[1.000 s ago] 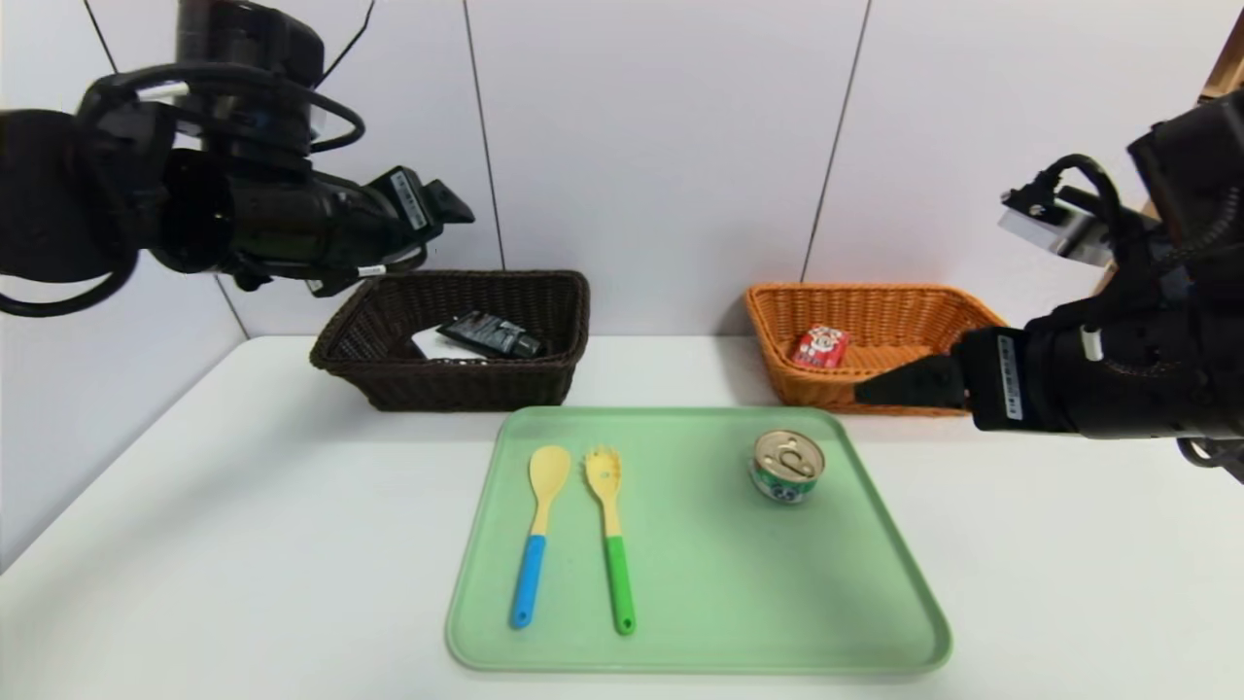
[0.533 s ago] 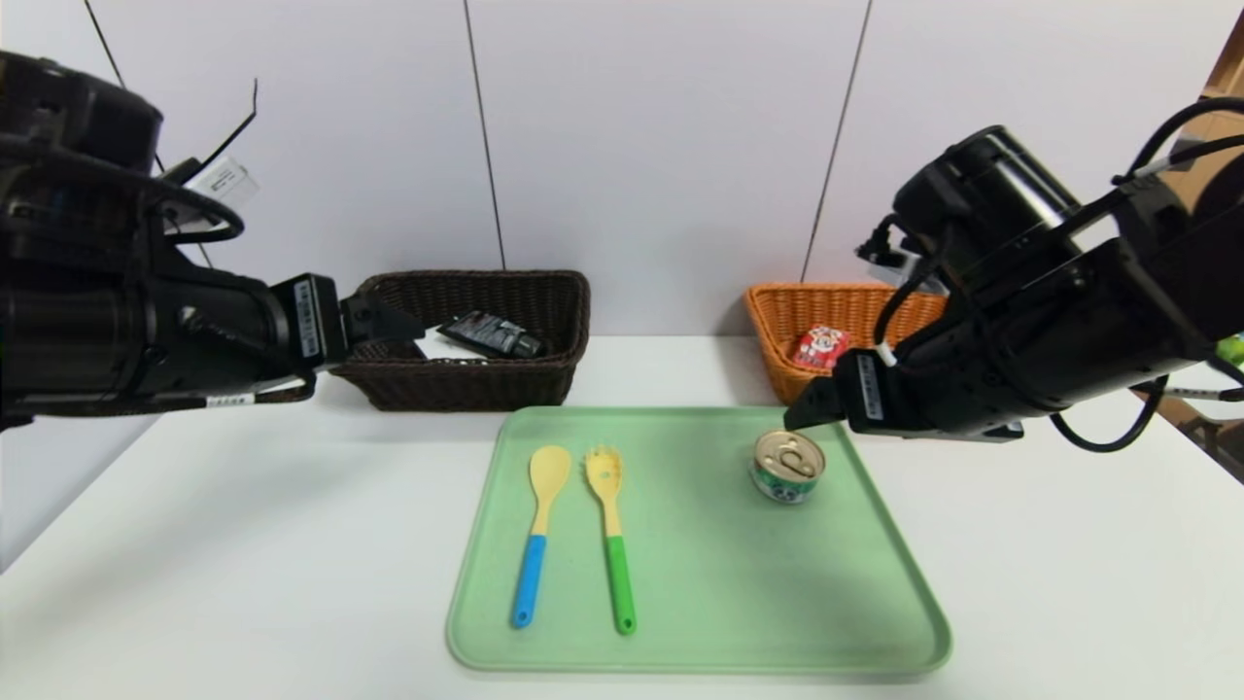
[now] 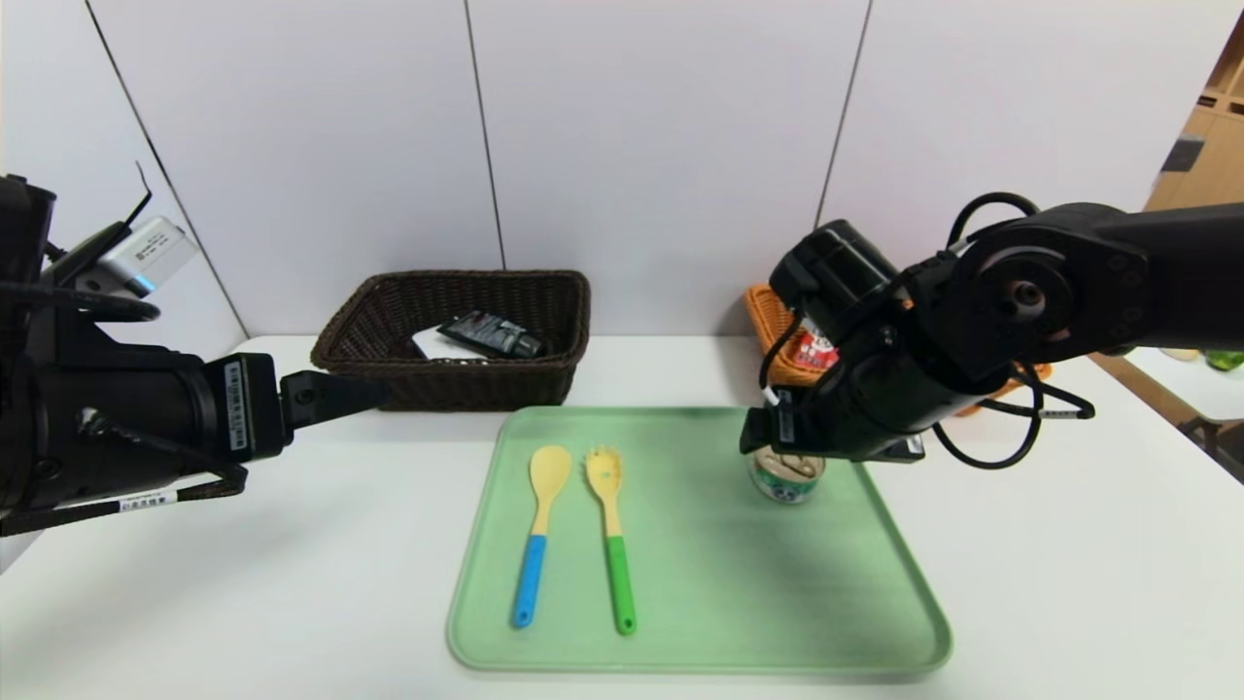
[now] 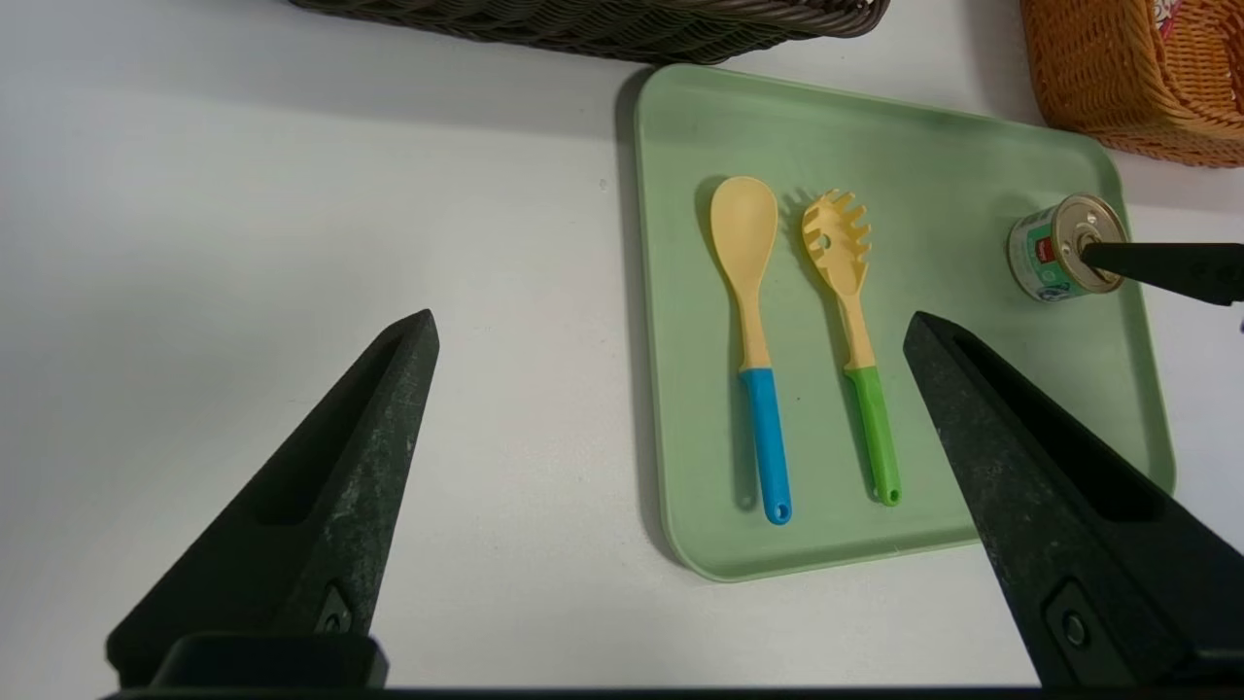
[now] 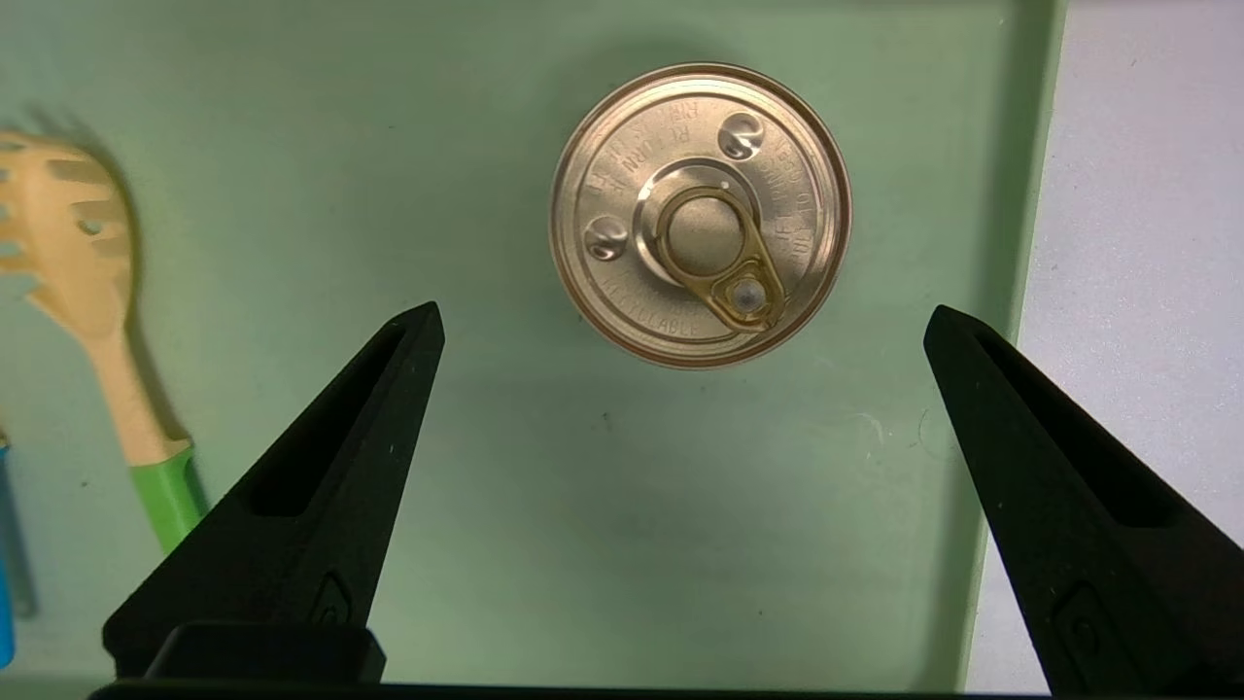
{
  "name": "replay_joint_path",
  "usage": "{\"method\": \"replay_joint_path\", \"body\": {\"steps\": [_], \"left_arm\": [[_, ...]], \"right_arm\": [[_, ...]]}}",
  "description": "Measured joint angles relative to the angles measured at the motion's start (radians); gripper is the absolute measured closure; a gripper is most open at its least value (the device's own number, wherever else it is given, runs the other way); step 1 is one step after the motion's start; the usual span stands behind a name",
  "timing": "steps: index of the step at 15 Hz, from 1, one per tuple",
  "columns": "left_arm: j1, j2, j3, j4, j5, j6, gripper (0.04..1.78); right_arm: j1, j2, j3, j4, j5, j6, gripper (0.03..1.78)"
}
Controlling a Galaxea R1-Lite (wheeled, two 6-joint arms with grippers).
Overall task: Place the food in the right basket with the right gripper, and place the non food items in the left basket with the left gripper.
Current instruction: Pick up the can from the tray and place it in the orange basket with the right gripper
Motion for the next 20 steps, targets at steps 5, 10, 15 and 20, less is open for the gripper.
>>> {"method": "replay_joint_path", "body": {"steps": [5,10,15,20], "left_arm": [[-0.001,-0.011,0.005,0.0,-0.002,0.0,0.13],[-0.001,-0.011,0.01,-0.001,-0.018,0.0,0.13],[-0.001,-0.011,0.013,-0.001,-0.023,-0.001,0.13],[0.0,-0.01,0.017,-0.001,-0.037,-0.001,0.13]], "right_arm": [[0.001,0.032,0.041,-0.046,-0.039,0.022,0.1],[0.0,0.047,0.104,-0.158,-0.038,0.02,0.1],[-0.008,0.056,0.111,-0.164,-0.038,0.018,0.1],[-0.01,0.066,0.104,-0.198,-0.04,0.003,0.1]]}}
